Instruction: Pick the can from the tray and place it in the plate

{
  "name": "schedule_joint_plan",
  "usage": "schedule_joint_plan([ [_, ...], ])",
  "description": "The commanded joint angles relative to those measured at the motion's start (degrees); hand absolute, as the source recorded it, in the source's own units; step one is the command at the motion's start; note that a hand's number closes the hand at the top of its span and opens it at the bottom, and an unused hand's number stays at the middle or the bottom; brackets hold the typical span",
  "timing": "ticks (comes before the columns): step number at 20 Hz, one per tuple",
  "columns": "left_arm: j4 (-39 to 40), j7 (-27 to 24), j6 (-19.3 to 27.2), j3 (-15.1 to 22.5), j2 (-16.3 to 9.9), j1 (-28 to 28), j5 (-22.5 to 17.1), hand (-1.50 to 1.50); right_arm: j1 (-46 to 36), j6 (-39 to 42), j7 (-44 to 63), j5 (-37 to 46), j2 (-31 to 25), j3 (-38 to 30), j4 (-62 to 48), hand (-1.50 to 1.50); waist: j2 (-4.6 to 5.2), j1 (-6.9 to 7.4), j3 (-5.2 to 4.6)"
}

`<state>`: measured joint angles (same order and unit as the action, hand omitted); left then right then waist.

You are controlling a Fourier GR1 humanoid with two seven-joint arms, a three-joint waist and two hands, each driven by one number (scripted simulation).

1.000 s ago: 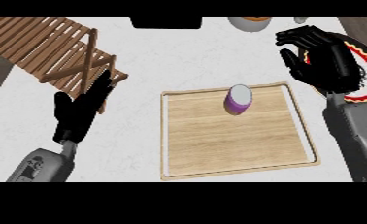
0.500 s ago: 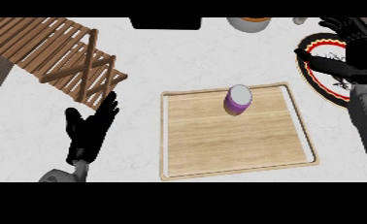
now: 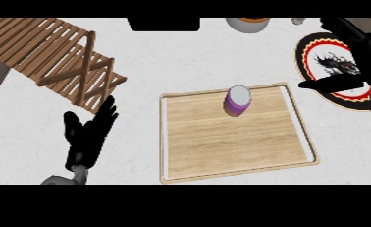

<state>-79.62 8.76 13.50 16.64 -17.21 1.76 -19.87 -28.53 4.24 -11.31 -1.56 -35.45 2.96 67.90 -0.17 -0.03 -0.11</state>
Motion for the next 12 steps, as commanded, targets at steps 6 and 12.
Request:
schedule_joint_plan([
  [6,0.61,0.78,-0.87,-0.89,0.37,1.78,0.83,0.0,-4.64,7.55,20.92,8.45,-1.54,11.59,11.35,-1.5,0.04,0.23,0.02],
  [12,-0.84,-0.86,-1.34,-0.5,2.49,-2.19,2.13,0.0,-2.32,9.56,24.29,14.1,1.8,13.75,11.31,-1.5,0.18,0.36,0.09],
])
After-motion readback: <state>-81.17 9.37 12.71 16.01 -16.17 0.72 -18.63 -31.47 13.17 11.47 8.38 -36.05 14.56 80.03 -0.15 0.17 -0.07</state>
